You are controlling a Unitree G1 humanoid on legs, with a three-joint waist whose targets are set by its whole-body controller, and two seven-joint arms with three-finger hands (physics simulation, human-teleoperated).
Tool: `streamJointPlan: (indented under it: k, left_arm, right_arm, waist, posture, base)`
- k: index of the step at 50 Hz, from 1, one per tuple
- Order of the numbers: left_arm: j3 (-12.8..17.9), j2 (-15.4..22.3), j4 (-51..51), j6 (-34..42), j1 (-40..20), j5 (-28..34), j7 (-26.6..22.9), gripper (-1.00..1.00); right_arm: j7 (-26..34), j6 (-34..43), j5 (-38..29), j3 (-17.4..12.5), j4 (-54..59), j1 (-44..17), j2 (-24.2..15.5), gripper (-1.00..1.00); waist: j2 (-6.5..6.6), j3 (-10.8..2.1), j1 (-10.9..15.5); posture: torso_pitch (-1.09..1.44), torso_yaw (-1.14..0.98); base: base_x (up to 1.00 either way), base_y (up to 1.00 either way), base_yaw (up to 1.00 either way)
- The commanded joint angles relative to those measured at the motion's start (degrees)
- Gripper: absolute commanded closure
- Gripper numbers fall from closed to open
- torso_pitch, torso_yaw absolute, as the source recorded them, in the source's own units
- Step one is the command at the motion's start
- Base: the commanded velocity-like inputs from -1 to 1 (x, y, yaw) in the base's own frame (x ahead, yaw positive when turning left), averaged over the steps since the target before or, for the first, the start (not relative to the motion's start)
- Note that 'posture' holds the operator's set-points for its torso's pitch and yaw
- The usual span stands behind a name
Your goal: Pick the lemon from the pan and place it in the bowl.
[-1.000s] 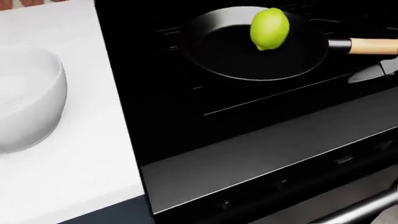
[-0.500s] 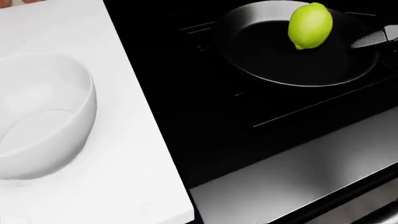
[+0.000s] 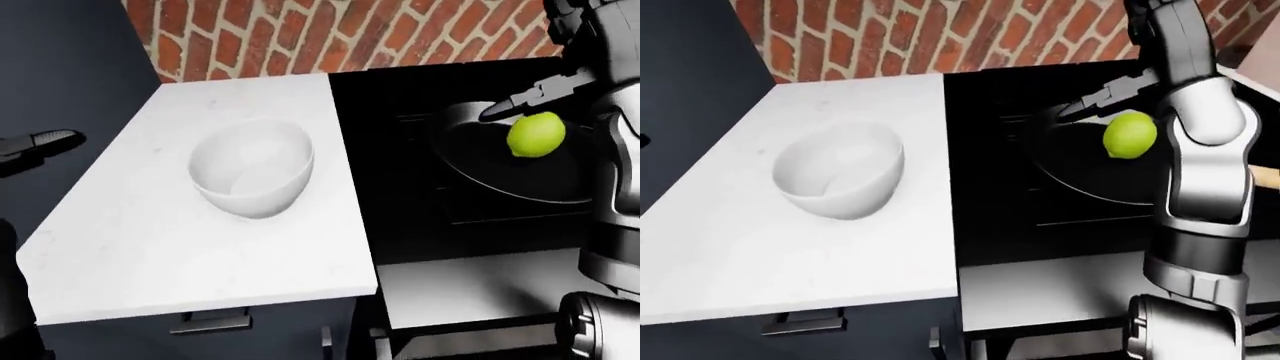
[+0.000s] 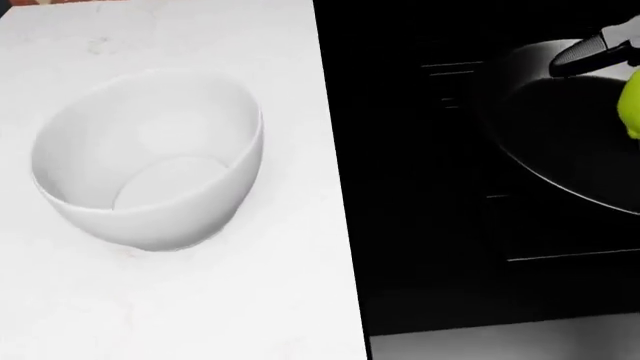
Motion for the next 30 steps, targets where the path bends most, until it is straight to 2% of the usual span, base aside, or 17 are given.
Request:
streamJointPlan:
  k: [1, 2, 4, 5, 6, 8, 17, 23, 25, 30]
  left_arm:
    - [0.57, 1.12, -1.15, -1.00, -1.08, 0.02, -0.17, -1.00]
    - [0.56, 1.14, -1.15, -1.01, -1.10, 0.03, -0.16, -1.00]
    - [0.40, 1.07, -1.37, -1.09, -0.92, 0.15, -0.39, -1.00]
    - [0.36, 1.04, -1.41, -1.16, -0.97, 0.33, -0.36, -1.00]
    - [0.35, 1.02, -1.45, -1.16, -1.13, 0.37, -0.26, -1.00]
    - [0.24, 1.06, -1.51, -1.47, -1.29, 0.81, -0.09, -1.00]
    - [0.09, 0.49, -2.82, -2.90, -0.95, 0.92, -1.68, -1.00]
    - [0.24, 0.71, -2.18, -1.75, -0.75, 1.72, -1.04, -1.00]
    - [0.47, 0.45, -2.70, -1.61, -0.71, 0.75, -1.49, -1.00]
    - [0.38, 0.45, -2.53, -1.23, -0.93, 0.94, -1.18, -1.00]
  right_arm:
    - [0.22, -2.03, -1.46, -0.91, -1.27, -3.05, -1.15, -1.00]
    - [0.44, -2.15, -1.92, -0.81, -0.99, -3.29, -1.18, -1.00]
    - [0.83, -4.81, -3.58, -0.37, 0.64, -4.21, -1.55, -1.00]
    - [1.66, -4.73, -3.73, -0.28, 0.97, -4.95, -1.79, -1.00]
    - [1.82, -1.49, -3.36, -0.46, 1.95, -6.63, -1.75, -1.00]
    - [2.70, -1.68, -3.36, -0.18, 3.36, -8.23, -2.48, -1.00]
    - [12.41, -0.44, -7.05, 2.14, 9.04, -15.36, -6.13, -1.00]
    - [19.06, -9.82, -12.12, 3.32, 16.48, -18.38, -7.85, -1.00]
    - [21.02, -15.55, -13.94, 3.95, 20.68, -20.73, -8.90, -1.00]
    - [25.67, -22.18, -17.06, 4.99, 28.38, -27.03, -9.62, -1.00]
  waist:
    - [0.63, -1.55, -0.12]
    - [-0.96, -0.85, -0.07]
    - [-0.83, -1.48, -0.02]
    - [-0.93, -1.53, 0.02]
    - [-1.03, -1.49, 0.06]
    - [-1.18, -1.62, 0.09]
    - [-1.63, -1.93, 0.18]
    - [-1.67, -1.83, 0.19]
    - [-1.69, -1.87, 0.18]
    - [-1.48, -1.81, 0.07]
  posture:
    - [0.00, 0.00]
    - [0.00, 0.00]
    - [0.00, 0.00]
    - [0.00, 0.00]
    - [0.00, 0.00]
    - [0.00, 0.00]
    - [0.00, 0.00]
    - [0.00, 0.00]
    - [0.00, 0.00]
    - [0.00, 0.00]
  base:
    - [0.00, 0.00, 0.00]
    - [0.00, 0.00, 0.00]
    - [0.00, 0.00, 0.00]
    - [0.00, 0.00, 0.00]
    - [0.00, 0.00, 0.00]
    - [0.00, 0.00, 0.00]
    - [0.00, 0.00, 0.00]
    - [0.00, 0.00, 0.00]
    - [0.00, 0.00, 0.00]
    - [0.00, 0.00, 0.00]
